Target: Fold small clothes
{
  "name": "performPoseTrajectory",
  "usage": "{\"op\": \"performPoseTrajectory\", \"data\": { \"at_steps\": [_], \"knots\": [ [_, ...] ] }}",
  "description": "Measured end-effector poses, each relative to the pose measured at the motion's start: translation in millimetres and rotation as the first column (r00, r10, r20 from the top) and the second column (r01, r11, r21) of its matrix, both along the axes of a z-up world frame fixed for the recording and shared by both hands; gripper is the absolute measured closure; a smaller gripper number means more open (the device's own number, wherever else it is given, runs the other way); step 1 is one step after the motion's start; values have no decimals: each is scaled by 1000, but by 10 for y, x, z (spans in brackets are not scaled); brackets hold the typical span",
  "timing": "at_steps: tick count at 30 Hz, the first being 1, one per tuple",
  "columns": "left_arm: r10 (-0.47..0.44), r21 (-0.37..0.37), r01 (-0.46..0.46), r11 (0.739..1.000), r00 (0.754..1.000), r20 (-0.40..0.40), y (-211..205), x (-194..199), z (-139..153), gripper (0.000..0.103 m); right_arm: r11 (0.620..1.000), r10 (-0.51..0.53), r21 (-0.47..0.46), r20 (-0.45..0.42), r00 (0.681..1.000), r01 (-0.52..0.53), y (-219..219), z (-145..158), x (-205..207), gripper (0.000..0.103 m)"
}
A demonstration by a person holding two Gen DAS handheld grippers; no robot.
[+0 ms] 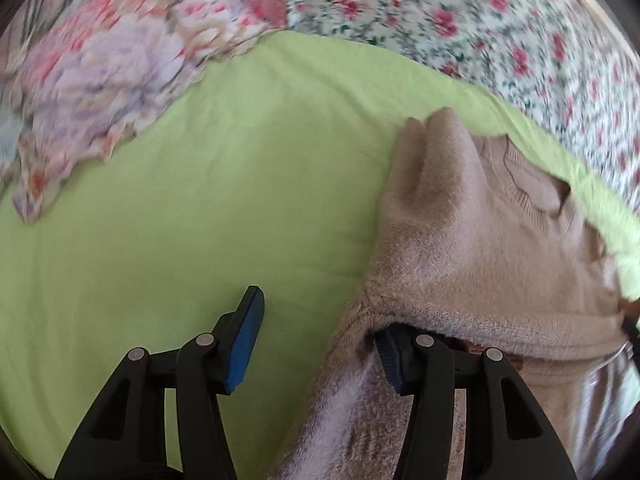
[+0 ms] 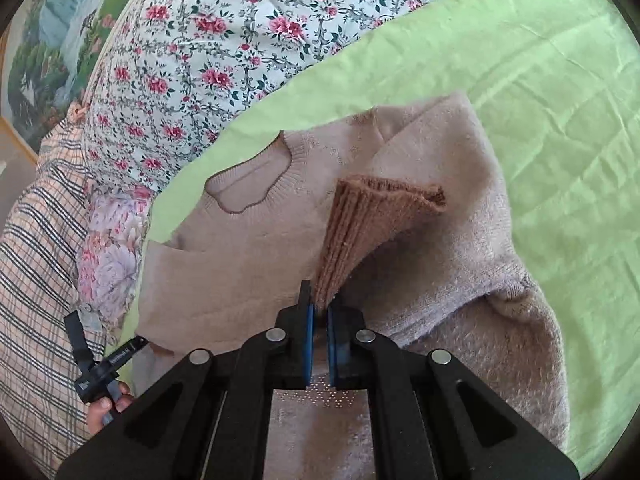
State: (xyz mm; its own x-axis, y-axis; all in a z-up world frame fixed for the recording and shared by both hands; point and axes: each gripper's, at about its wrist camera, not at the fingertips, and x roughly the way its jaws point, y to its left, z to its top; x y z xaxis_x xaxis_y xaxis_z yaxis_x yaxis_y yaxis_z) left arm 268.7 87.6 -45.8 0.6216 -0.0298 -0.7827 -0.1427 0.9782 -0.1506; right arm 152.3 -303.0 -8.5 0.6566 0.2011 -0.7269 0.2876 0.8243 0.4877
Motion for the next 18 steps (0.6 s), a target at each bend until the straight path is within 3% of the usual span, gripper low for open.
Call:
{"op": "performPoseTrajectory", "data": {
  "at_steps": [3,5,9,12,14,16,18],
  "knots": [
    [18,-34,-17,999,1000,3,54,-35,-19,49,1000,3,22,-54,999,-2,-33,-132,-77,94],
    [27,-60,-27,998,1000,3,92,-45,-26,49,1000,-14,3,-68,998,15,-48,-104,-188,87],
    [34,-134,-33,990,999,8,184,-50,-51,49,999,-31,-45,-10,999,31,-9,156,-306,71],
    [37,-138,-34,990,999,21,172,-74,-63,49,998,66,-12,54,996,-65,182,350,-107,52],
    [39,-135,-35,990,999,28,158,-95,-65,49,979,191,55,85,978,-196,445,398,221,36],
    [43,-145,-37,989,998,36,161,-117,-69,49,933,310,152,118,944,-325,748,380,594,29],
    [45,-160,-38,986,998,45,178,-132,-74,49,891,409,166,113,906,-423,1071,343,1047,26]
  ]
}}
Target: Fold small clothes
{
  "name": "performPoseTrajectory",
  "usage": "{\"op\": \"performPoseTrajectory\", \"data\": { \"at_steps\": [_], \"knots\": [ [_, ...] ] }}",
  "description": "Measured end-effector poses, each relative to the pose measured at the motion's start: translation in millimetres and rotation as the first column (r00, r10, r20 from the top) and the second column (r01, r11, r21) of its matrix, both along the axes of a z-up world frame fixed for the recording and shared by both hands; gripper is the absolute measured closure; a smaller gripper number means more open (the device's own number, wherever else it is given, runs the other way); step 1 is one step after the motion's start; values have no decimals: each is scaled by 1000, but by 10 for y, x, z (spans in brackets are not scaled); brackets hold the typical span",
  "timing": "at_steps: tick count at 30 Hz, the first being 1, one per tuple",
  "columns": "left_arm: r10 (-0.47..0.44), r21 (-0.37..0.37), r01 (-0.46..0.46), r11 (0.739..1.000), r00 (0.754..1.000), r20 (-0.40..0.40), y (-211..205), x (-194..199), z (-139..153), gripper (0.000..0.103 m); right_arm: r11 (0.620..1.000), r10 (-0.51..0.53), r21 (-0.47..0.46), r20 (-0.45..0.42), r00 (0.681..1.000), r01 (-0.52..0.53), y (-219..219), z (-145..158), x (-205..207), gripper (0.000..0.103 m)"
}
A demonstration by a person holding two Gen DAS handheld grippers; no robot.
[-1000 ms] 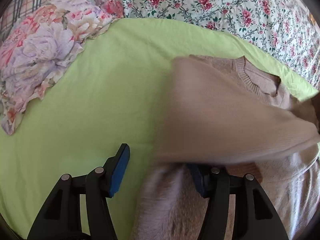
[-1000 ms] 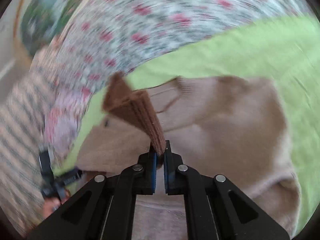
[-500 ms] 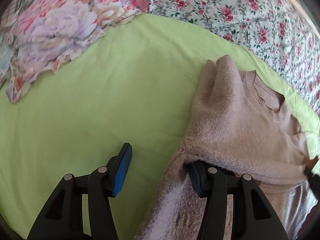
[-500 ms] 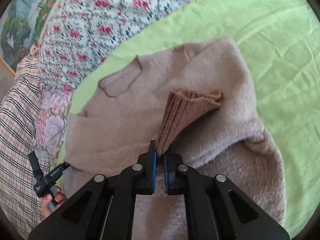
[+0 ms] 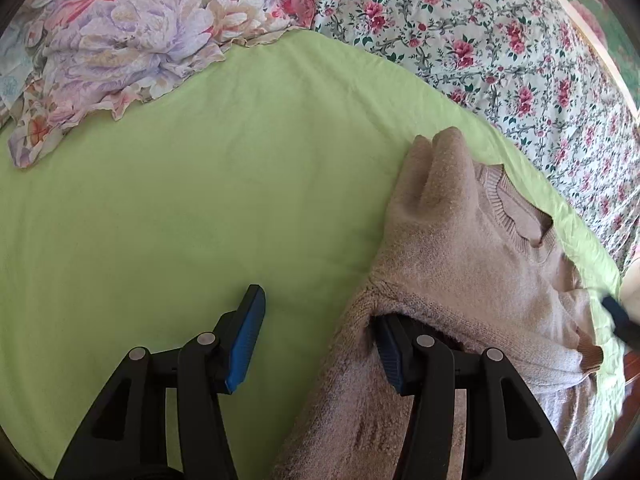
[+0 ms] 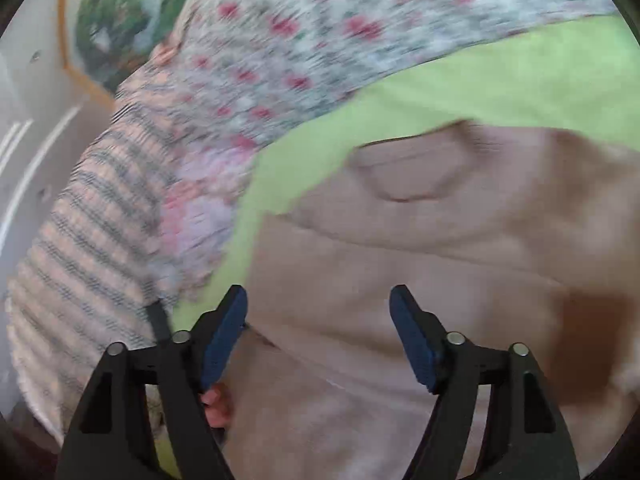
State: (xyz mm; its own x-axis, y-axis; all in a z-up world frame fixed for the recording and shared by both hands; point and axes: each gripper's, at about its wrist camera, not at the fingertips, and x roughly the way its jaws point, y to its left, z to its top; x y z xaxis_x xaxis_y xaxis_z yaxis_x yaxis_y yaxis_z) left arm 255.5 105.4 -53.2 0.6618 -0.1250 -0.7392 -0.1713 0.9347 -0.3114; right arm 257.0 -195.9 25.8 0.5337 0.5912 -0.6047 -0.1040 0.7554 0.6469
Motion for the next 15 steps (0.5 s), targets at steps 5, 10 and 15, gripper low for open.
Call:
{"op": "performPoseTrajectory", "data": {
  "at_steps": [5,10,15],
  "knots": [
    [-1,-23,2,1000,1000,19,34,-11,-15,49,984,177,-3,-83,981,-178,582,-298,1110,25],
    [4,-79,-1,997,999,44,92,-55,-40,48,918,390,45,-276,878,-394,1142,-827,1583,19],
    [23,-136,-13,991,997,71,157,-73,-70,48,879,465,204,-176,867,-430,1533,-888,1837,19]
  ]
}}
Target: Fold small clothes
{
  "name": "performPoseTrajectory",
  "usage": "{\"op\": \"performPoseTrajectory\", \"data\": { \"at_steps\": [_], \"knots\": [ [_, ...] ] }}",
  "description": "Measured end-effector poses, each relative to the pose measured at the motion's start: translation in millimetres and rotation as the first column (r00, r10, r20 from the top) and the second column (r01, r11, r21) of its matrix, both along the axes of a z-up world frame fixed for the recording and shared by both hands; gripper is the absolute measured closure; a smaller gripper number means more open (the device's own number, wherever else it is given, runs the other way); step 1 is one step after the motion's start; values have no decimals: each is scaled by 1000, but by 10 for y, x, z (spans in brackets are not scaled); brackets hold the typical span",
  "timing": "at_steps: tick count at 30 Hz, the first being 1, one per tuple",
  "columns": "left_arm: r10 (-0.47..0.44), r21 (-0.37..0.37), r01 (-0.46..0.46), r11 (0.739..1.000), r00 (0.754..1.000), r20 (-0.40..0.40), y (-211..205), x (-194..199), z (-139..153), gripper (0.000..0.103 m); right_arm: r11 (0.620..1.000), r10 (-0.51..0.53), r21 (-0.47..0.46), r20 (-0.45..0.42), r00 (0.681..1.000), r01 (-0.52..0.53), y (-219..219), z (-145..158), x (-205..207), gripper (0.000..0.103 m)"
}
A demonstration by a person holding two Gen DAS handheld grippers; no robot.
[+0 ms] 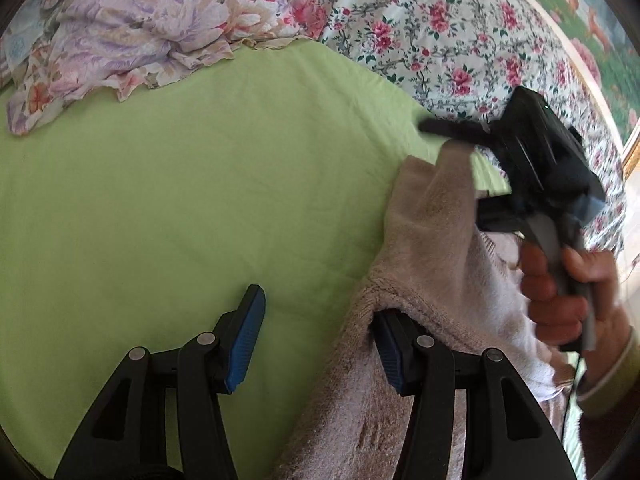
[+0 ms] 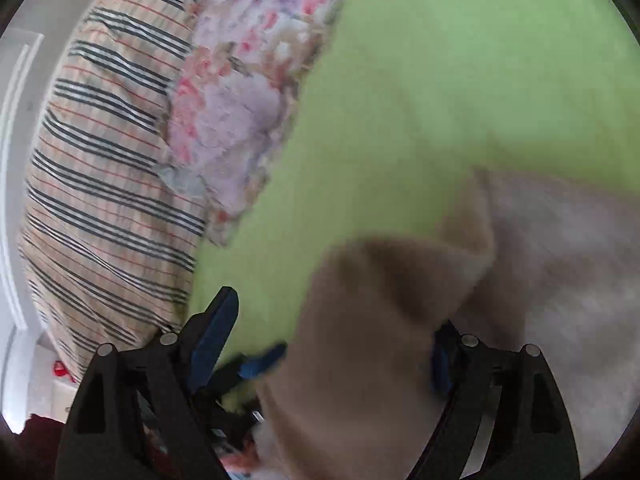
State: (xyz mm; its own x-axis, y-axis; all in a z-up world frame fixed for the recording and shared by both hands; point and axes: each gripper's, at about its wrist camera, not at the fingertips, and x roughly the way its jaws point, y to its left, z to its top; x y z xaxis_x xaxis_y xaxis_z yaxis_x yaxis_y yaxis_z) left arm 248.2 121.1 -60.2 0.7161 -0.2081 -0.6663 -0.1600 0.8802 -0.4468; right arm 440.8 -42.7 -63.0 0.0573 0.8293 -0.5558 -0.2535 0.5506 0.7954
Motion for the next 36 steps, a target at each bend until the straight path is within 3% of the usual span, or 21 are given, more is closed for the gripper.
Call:
{"op": "performPoseTrajectory", "data": {
  "at_steps": [3,5,6,12,17,18,21,25,27,28,30,31,33,34,35,36],
  "knots": [
    [6,-15,-6,1000,1000,8,23,-6,-8,49,985,-143,101,-1,990,142,-33,-76,199,19],
    [4,-36,-3,999,1000,14,53,-9,-14,49,959,-255,127,-12,967,254,-156,-98,237,19],
    [3,-48,-2,999,1000,16,66,-8,-15,49,961,-246,122,-23,969,247,-204,-64,227,19],
    [-84,-100,84,991,996,3,110,-163,95,48,952,-301,-11,137,944,305,-740,422,-295,19],
    [-120,-97,123,988,992,33,62,-187,326,42,901,-393,-101,217,894,421,-1432,677,-935,19],
    [-126,-69,128,989,992,26,14,-104,378,42,885,-416,-121,226,881,449,-1571,705,-1089,19],
    [-142,43,142,989,990,-7,-141,75,420,42,789,-511,-218,285,811,574,-2073,803,-1653,19],
    [-171,165,177,970,984,-55,-302,253,373,42,596,-638,-333,356,683,731,-2761,884,-2447,20],
    [-173,221,190,956,980,-94,-368,327,299,42,562,-662,-353,351,663,748,-2953,851,-2662,21],
    [-173,235,195,952,979,-109,-358,326,251,42,562,-660,-363,344,668,743,-2991,826,-2708,23],
    [-163,250,194,948,976,-141,-352,345,167,41,587,-638,-381,326,698,715,-2953,758,-2741,30],
    [-159,247,193,950,976,-150,-343,354,133,40,605,-607,-408,319,728,684,-2877,706,-2716,33],
    [-156,256,190,948,977,-149,-336,344,121,40,592,-559,-501,309,769,631,-2777,602,-2651,41],
    [-151,264,188,946,976,-154,-342,348,124,40,580,-547,-537,299,782,612,-2738,555,-2618,74],
    [-145,272,184,944,977,-158,-350,350,131,40,576,-551,-534,305,777,619,-2735,566,-2623,97],
    [-140,282,181,942,977,-160,-357,347,139,40,574,-553,-514,330,765,637,-2733,621,-2653,97]
  ]
}}
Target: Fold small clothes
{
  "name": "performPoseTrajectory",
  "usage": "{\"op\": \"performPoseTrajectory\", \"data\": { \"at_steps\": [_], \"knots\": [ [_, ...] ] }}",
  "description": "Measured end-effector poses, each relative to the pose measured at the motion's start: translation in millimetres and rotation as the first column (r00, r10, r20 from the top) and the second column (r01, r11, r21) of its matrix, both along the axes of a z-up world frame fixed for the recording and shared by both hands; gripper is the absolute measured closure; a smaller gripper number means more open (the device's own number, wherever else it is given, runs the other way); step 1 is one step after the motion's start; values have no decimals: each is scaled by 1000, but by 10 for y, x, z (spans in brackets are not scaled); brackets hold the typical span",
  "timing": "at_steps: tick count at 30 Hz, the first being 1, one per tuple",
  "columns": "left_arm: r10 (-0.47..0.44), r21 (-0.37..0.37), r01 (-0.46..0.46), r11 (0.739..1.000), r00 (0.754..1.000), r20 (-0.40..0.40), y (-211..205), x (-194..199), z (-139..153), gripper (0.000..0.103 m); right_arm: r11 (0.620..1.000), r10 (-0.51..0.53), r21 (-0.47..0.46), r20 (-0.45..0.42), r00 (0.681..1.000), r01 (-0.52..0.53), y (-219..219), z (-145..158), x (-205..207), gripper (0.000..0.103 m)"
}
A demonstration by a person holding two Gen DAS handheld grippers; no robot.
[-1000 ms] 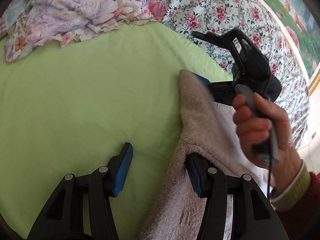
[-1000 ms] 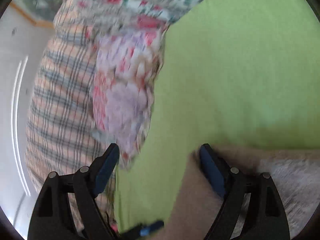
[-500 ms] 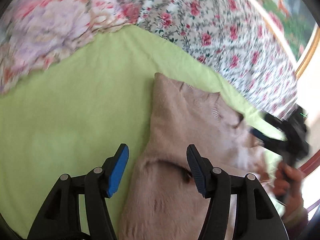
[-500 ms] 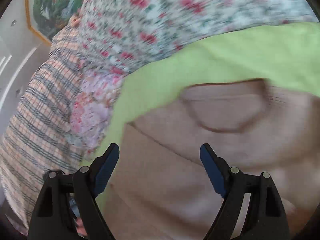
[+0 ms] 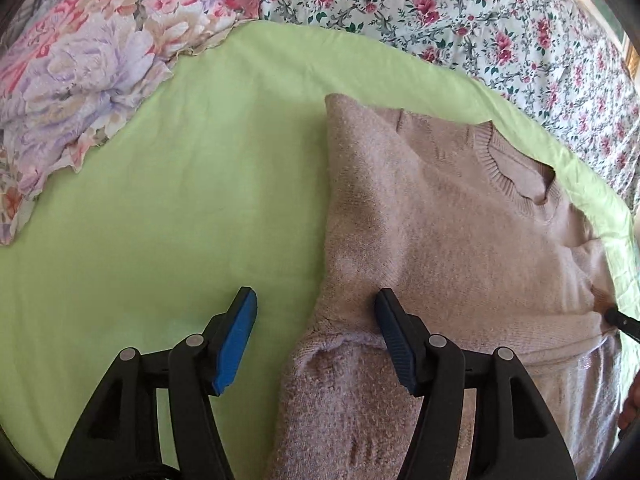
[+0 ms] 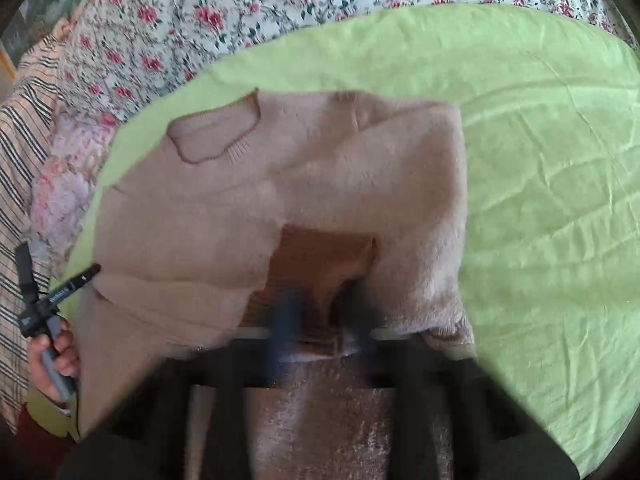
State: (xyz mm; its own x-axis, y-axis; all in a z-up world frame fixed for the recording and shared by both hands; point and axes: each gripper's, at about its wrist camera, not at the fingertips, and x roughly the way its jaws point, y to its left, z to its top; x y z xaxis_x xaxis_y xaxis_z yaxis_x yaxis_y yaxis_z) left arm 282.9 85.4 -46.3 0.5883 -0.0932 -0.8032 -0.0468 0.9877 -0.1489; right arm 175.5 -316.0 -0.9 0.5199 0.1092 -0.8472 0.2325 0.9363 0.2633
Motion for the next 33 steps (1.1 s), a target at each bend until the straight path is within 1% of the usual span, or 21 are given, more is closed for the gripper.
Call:
{"op": "performPoseTrajectory", "data": {
  "at_steps": [1,2,3,4,6,8,10,12,13,14,15,17,20,21,24,26,28,31,33],
  "knots": [
    [1,14,-1,1000,1000,0,-9,-4,3,39,999,-12,-34,32,999,13,5,84,-37,98],
    [2,23,-2,1000,1000,-2,-20,8,-3,39,998,-20,-65,38,999,23,13,108,-50,98],
    [2,34,-2,999,1000,-2,-33,8,-14,38,995,-22,-96,26,999,24,26,93,-48,98],
    [5,46,-5,999,1000,-3,-49,15,-26,37,992,-24,-124,-18,1000,22,25,2,-24,98],
    [13,60,-12,998,1000,-7,-70,11,-13,37,993,-38,-116,-61,997,31,-14,-125,-33,98],
    [14,57,-13,998,1000,-19,-73,-10,32,37,996,-62,-67,-35,997,60,-45,-75,-146,98],
    [6,41,-5,999,1000,-24,-31,-119,102,37,997,-73,-34,4,997,73,-47,71,-301,96],
    [-11,29,12,1000,999,-33,13,-301,161,38,997,-70,-14,33,997,71,-31,185,-457,83],
    [-19,24,20,1000,999,-37,29,-388,175,38,998,-68,3,50,996,68,-23,246,-565,63],
    [-29,14,30,999,999,-40,52,-491,187,38,998,-65,25,74,995,63,-8,310,-691,48],
    [-44,1,44,999,998,-44,79,-621,195,38,998,-61,40,94,994,57,16,366,-796,46],
    [-70,-24,69,997,996,-54,140,-901,194,38,997,-42,70,114,993,34,93,441,-1059,45],
    [-107,-61,102,993,991,-76,215,-1372,147,38,989,-26,147,131,991,6,152,498,-1419,45],
    [-111,-69,105,992,991,-81,238,-1481,131,37,987,-18,160,132,991,-4,180,509,-1517,45],
    [-123,-132,109,985,987,-104,367,-1928,44,36,983,10,179,131,991,-33,270,545,-1866,45],
    [-129,-186,108,977,986,-104,457,-2209,6,36,979,26,197,123,992,-50,323,541,-2092,45],
    [-138,-229,113,967,986,-94,504,-2471,7,32,973,42,220,110,993,-65,359,513,-2337,45],
    [-159,-329,119,937,982,-98,533,-2759,-56,31,968,45,243,89,995,-65,355,438,-2643,45],
    [-174,-353,137,926,982,-75,504,-2904,-69,31,966,35,254,73,997,-53,333,393,-2803,45]
  ]
}}
